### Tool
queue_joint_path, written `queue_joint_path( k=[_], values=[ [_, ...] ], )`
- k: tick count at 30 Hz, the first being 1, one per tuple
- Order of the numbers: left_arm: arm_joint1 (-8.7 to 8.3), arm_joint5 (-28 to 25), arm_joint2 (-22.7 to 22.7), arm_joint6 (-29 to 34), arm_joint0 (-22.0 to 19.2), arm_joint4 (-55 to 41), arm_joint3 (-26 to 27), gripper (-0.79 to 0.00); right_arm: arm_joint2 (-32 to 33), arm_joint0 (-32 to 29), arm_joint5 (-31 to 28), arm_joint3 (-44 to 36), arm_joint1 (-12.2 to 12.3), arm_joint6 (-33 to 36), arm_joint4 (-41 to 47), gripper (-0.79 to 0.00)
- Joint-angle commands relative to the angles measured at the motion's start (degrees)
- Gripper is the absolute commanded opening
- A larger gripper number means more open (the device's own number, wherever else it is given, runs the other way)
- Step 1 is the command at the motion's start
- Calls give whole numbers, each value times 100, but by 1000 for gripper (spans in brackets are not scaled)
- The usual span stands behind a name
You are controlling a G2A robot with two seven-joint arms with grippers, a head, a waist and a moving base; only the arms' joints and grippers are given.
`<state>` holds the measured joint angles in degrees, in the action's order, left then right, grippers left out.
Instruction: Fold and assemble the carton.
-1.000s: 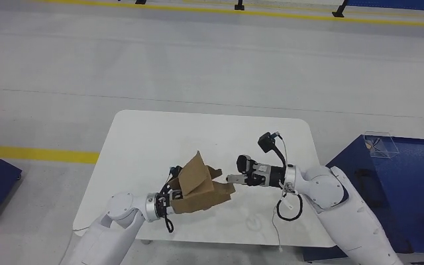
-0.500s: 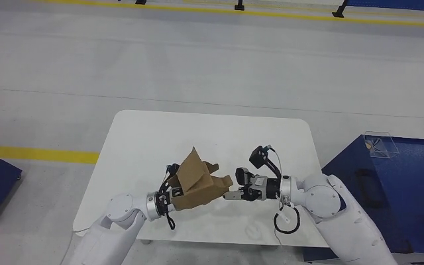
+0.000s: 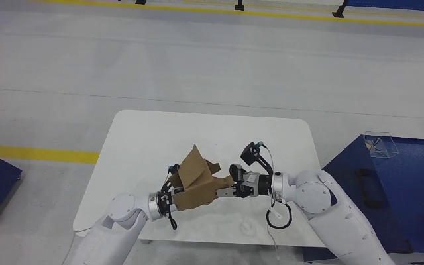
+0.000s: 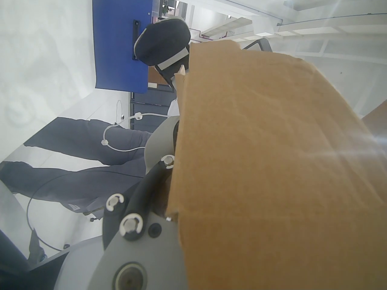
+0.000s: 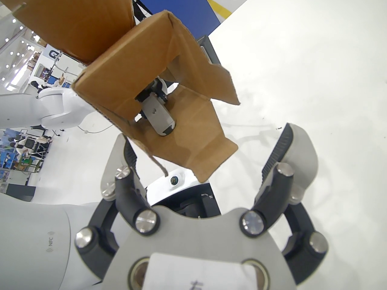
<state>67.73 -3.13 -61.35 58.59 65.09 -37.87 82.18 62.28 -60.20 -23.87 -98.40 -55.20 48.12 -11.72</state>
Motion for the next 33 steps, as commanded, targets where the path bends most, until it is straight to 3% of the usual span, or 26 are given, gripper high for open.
queue_joint_path(
  k=[1, 9, 29, 33],
  values=[
    [5, 2, 5, -9, -10, -20, -6, -785, 85, -18, -17, 18, 15, 14, 34, 0],
    [29, -2, 47, -11, -92, -33, -17, -785, 279, -109, 22, 65, 52, 35, -20, 0],
    [57, -2, 112, 41, -139, 34, -96, -785, -47, -31, 68, 149, -55, -251, -103, 0],
    [56, -14, 100, 46, -128, 38, -82, -785, 51, -83, 254, 134, -43, -507, -568, 0]
  ],
)
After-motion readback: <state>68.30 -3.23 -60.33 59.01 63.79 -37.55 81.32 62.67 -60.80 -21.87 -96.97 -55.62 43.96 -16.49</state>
